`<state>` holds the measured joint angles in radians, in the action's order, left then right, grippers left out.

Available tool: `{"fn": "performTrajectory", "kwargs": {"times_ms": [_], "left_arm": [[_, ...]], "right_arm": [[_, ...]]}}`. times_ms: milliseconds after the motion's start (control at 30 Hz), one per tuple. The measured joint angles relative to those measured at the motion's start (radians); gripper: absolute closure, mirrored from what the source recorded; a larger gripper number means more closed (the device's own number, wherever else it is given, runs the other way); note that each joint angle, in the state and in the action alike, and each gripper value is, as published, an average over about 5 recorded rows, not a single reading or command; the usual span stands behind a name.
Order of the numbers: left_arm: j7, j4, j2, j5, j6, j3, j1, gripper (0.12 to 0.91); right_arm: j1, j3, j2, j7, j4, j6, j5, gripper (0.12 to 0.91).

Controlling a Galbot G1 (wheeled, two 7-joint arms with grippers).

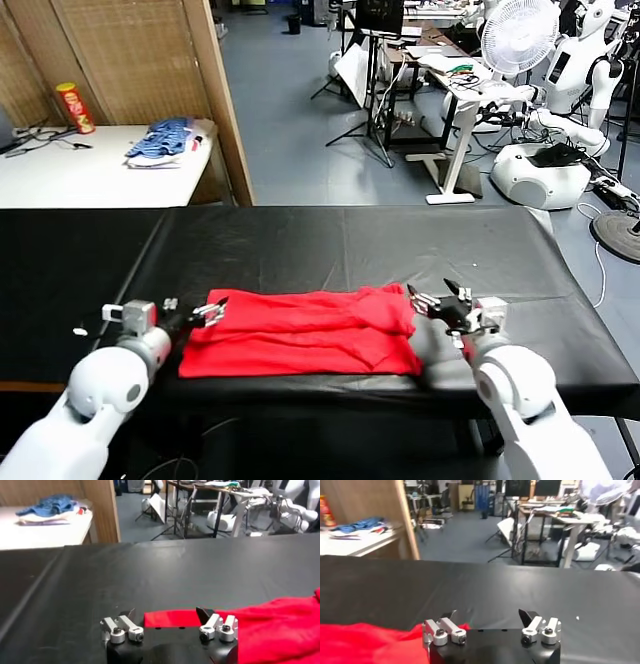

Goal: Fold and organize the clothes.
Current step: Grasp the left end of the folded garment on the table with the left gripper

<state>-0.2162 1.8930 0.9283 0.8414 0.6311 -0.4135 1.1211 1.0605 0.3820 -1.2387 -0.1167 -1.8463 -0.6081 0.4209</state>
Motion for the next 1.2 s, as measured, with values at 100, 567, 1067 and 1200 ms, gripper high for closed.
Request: {"fn": "performTrajectory", "kwargs": {"times_ms": [100,567,1067,1200], "left_arm": [[-0.003,-0.051,0.021,0.026,0.002,0.006,-0.025,0.245],[0.003,-0.127,0.07,-0.074,-0.065,0.004,-0.026,0.867],[0.063,-0.094,0.073,-0.276,-0.169,0.007,0.001,0.665],[0.063,-0.082,0.057,-0.266,-0.168,-0.006,0.006,0.447]], "right_arm": [[-0.027,-0.019,-0.034,0.003,0.058,0.005,-0.018,0.235],[-0.028,-0.053,-0.124,-0.041,0.171,0.096,-0.119,0.825],[0.053,-0.04,-0.129,-0.031,0.098,0.125,-0.119,0.478],[0.091,-0.014,-0.106,-0.032,0.031,0.113,-0.089,0.291]]}}
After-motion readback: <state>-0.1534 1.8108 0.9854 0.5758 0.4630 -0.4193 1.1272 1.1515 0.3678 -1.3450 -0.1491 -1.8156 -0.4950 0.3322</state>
